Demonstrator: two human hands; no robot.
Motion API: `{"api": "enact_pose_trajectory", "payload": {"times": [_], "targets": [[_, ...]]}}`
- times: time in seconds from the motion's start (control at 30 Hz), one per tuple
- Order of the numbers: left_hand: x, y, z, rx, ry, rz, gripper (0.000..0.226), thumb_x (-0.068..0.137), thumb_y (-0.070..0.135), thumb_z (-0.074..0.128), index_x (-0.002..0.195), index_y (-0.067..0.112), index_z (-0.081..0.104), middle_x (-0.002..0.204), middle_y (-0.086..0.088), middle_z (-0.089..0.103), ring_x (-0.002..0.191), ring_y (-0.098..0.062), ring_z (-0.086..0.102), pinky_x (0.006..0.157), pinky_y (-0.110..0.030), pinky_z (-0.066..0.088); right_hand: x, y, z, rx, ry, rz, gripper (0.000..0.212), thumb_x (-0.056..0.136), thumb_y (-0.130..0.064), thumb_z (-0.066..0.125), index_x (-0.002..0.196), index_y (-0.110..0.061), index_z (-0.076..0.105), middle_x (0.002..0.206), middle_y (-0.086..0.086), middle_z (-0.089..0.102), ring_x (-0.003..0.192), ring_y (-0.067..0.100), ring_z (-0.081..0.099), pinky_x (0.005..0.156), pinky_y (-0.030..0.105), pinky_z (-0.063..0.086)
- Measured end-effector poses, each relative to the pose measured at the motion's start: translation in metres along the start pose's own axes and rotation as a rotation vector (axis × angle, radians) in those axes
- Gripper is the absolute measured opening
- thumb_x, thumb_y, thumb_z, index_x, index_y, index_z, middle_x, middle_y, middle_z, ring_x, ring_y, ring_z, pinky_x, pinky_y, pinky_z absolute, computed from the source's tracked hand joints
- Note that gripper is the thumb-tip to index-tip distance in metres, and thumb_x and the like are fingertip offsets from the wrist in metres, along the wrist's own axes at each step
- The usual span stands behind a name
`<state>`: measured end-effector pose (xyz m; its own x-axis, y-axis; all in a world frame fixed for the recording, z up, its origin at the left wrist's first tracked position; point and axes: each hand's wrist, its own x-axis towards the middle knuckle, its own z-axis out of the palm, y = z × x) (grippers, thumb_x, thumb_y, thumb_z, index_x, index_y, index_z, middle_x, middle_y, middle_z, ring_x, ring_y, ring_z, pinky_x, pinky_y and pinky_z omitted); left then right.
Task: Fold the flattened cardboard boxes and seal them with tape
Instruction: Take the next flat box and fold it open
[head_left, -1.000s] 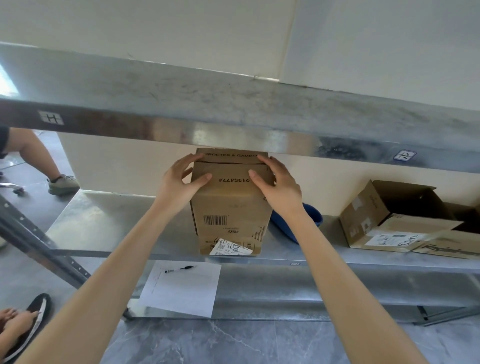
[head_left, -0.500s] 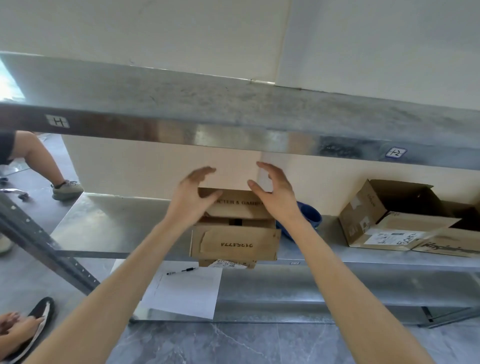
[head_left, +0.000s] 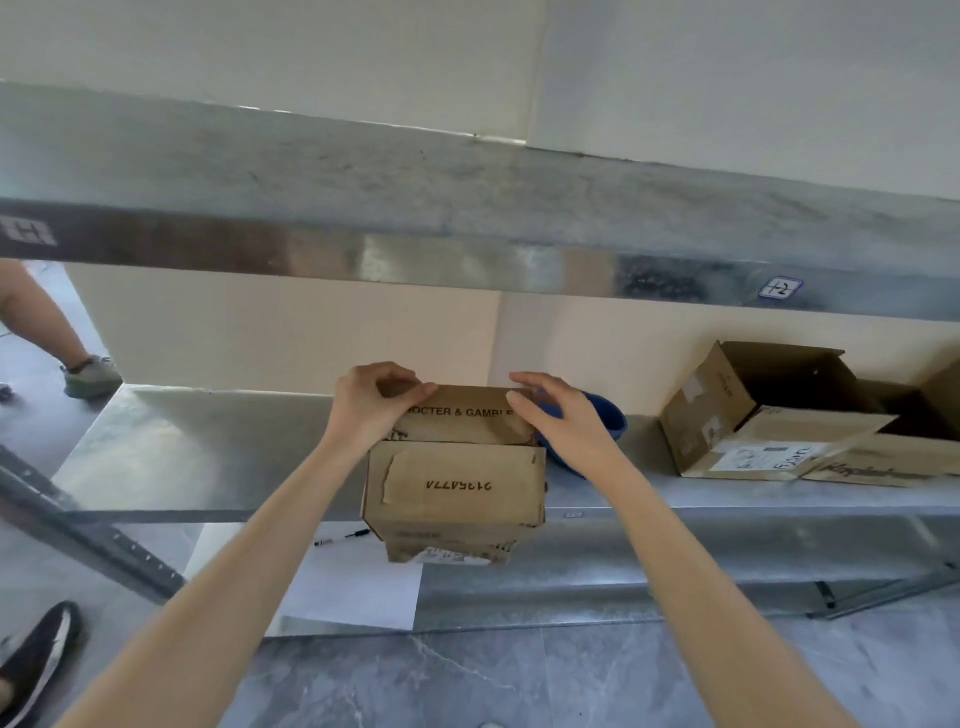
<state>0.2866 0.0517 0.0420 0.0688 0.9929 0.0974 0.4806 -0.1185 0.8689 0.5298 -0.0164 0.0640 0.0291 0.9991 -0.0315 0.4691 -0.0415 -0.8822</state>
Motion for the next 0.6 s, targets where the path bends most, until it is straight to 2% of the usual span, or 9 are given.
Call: {"api": "enact_pose_trajectory", "payload": {"times": [0.1, 0.17, 0.3, 0.37, 0.4, 0.47, 0.53, 0.6], "targets": [[0.002, -0.001, 0.0, 0.003, 0.033, 0.0, 0.023, 0.078, 0.037, 0.084, 0.087, 0.017, 0.076, 0.085, 0.013, 0.069, 0.082, 0.009, 0.057, 0.067, 0.002, 0.038, -0.02, -0.001, 0.004, 0.049, 0.004, 0.004, 0.058, 0.08, -0.069, 0.058, 0.129, -0.04, 0.058, 0.128, -0.024, 0.057, 0.125, -0.002, 0.048, 0.112, 0.033, 0.041], [0.003, -0.002, -0.001, -0.018, 0.05, -0.013, 0.025, 0.077, 0.036, 0.085, 0.086, 0.014, 0.075, 0.084, 0.012, 0.07, 0.082, 0.007, 0.058, 0.065, 0.001, 0.038, -0.029, 0.0, 0.008, 0.038, -0.014, -0.021, 0.072, 0.072, -0.075, 0.062, 0.133, -0.039, 0.054, 0.136, -0.017, 0.052, 0.13, 0.004, 0.047, 0.112, 0.036, 0.041], [-0.001, 0.001, -0.009, -0.072, 0.065, -0.019, 0.019, 0.079, 0.031, 0.084, 0.085, 0.017, 0.074, 0.092, 0.005, 0.073, 0.09, 0.0, 0.064, 0.067, -0.003, 0.045, -0.034, 0.002, 0.018, -0.015, -0.004, -0.04, 0.079, 0.067, -0.057, 0.081, 0.136, -0.041, 0.048, 0.138, -0.011, 0.047, 0.127, 0.007, 0.048, 0.11, 0.039, 0.044], [-0.007, 0.003, -0.02, -0.092, 0.091, -0.004, 0.014, 0.083, 0.029, 0.081, 0.089, 0.019, 0.072, 0.1, 0.006, 0.072, 0.096, 0.0, 0.065, 0.08, -0.02, 0.055, -0.033, 0.005, 0.023, -0.042, 0.054, -0.049, 0.076, 0.074, -0.047, 0.082, 0.141, -0.036, 0.046, 0.138, -0.008, 0.049, 0.127, 0.007, 0.049, 0.109, 0.041, 0.044], [-0.011, 0.002, -0.026, -0.082, 0.098, 0.004, 0.016, 0.085, 0.031, 0.078, 0.094, 0.021, 0.071, 0.105, 0.007, 0.071, 0.099, -0.001, 0.066, 0.088, -0.031, 0.056, -0.033, 0.006, 0.026, -0.055, 0.077, -0.046, 0.076, 0.076, -0.049, 0.079, 0.143, -0.036, 0.044, 0.138, -0.009, 0.051, 0.127, 0.008, 0.049, 0.109, 0.041, 0.044], [-0.027, -0.002, -0.036, -0.101, 0.065, -0.003, 0.029, 0.087, 0.042, 0.074, 0.108, 0.024, 0.068, 0.119, 0.009, 0.065, 0.107, -0.005, 0.065, 0.09, -0.042, 0.057, -0.033, 0.01, 0.03, -0.076, 0.116, -0.006, 0.078, 0.075, -0.062, 0.07, 0.145, -0.043, 0.04, 0.138, -0.013, 0.053, 0.128, 0.009, 0.05, 0.108, 0.043, 0.045], [-0.049, -0.008, -0.041, -0.132, -0.045, -0.012, 0.053, 0.082, 0.058, 0.069, 0.126, 0.031, 0.06, 0.129, 0.012, 0.058, 0.114, -0.008, 0.062, 0.083, -0.04, 0.06, -0.035, 0.013, 0.034, -0.102, 0.151, 0.035, 0.076, 0.077, -0.069, 0.064, 0.144, -0.052, 0.033, 0.136, -0.022, 0.053, 0.125, 0.006, 0.05, 0.108, 0.042, 0.043], [-0.069, -0.014, -0.037, -0.112, -0.175, 0.001, 0.074, 0.075, 0.065, 0.068, 0.141, 0.039, 0.046, 0.14, 0.015, 0.052, 0.125, -0.007, 0.055, 0.097, -0.038, 0.054, -0.035, 0.014, 0.036, -0.095, 0.161, 0.057, 0.072, 0.08, -0.07, 0.062, 0.142, -0.059, 0.028, 0.129, -0.03, 0.05, 0.12, 0.004, 0.05, 0.107, 0.039, 0.042]]}}
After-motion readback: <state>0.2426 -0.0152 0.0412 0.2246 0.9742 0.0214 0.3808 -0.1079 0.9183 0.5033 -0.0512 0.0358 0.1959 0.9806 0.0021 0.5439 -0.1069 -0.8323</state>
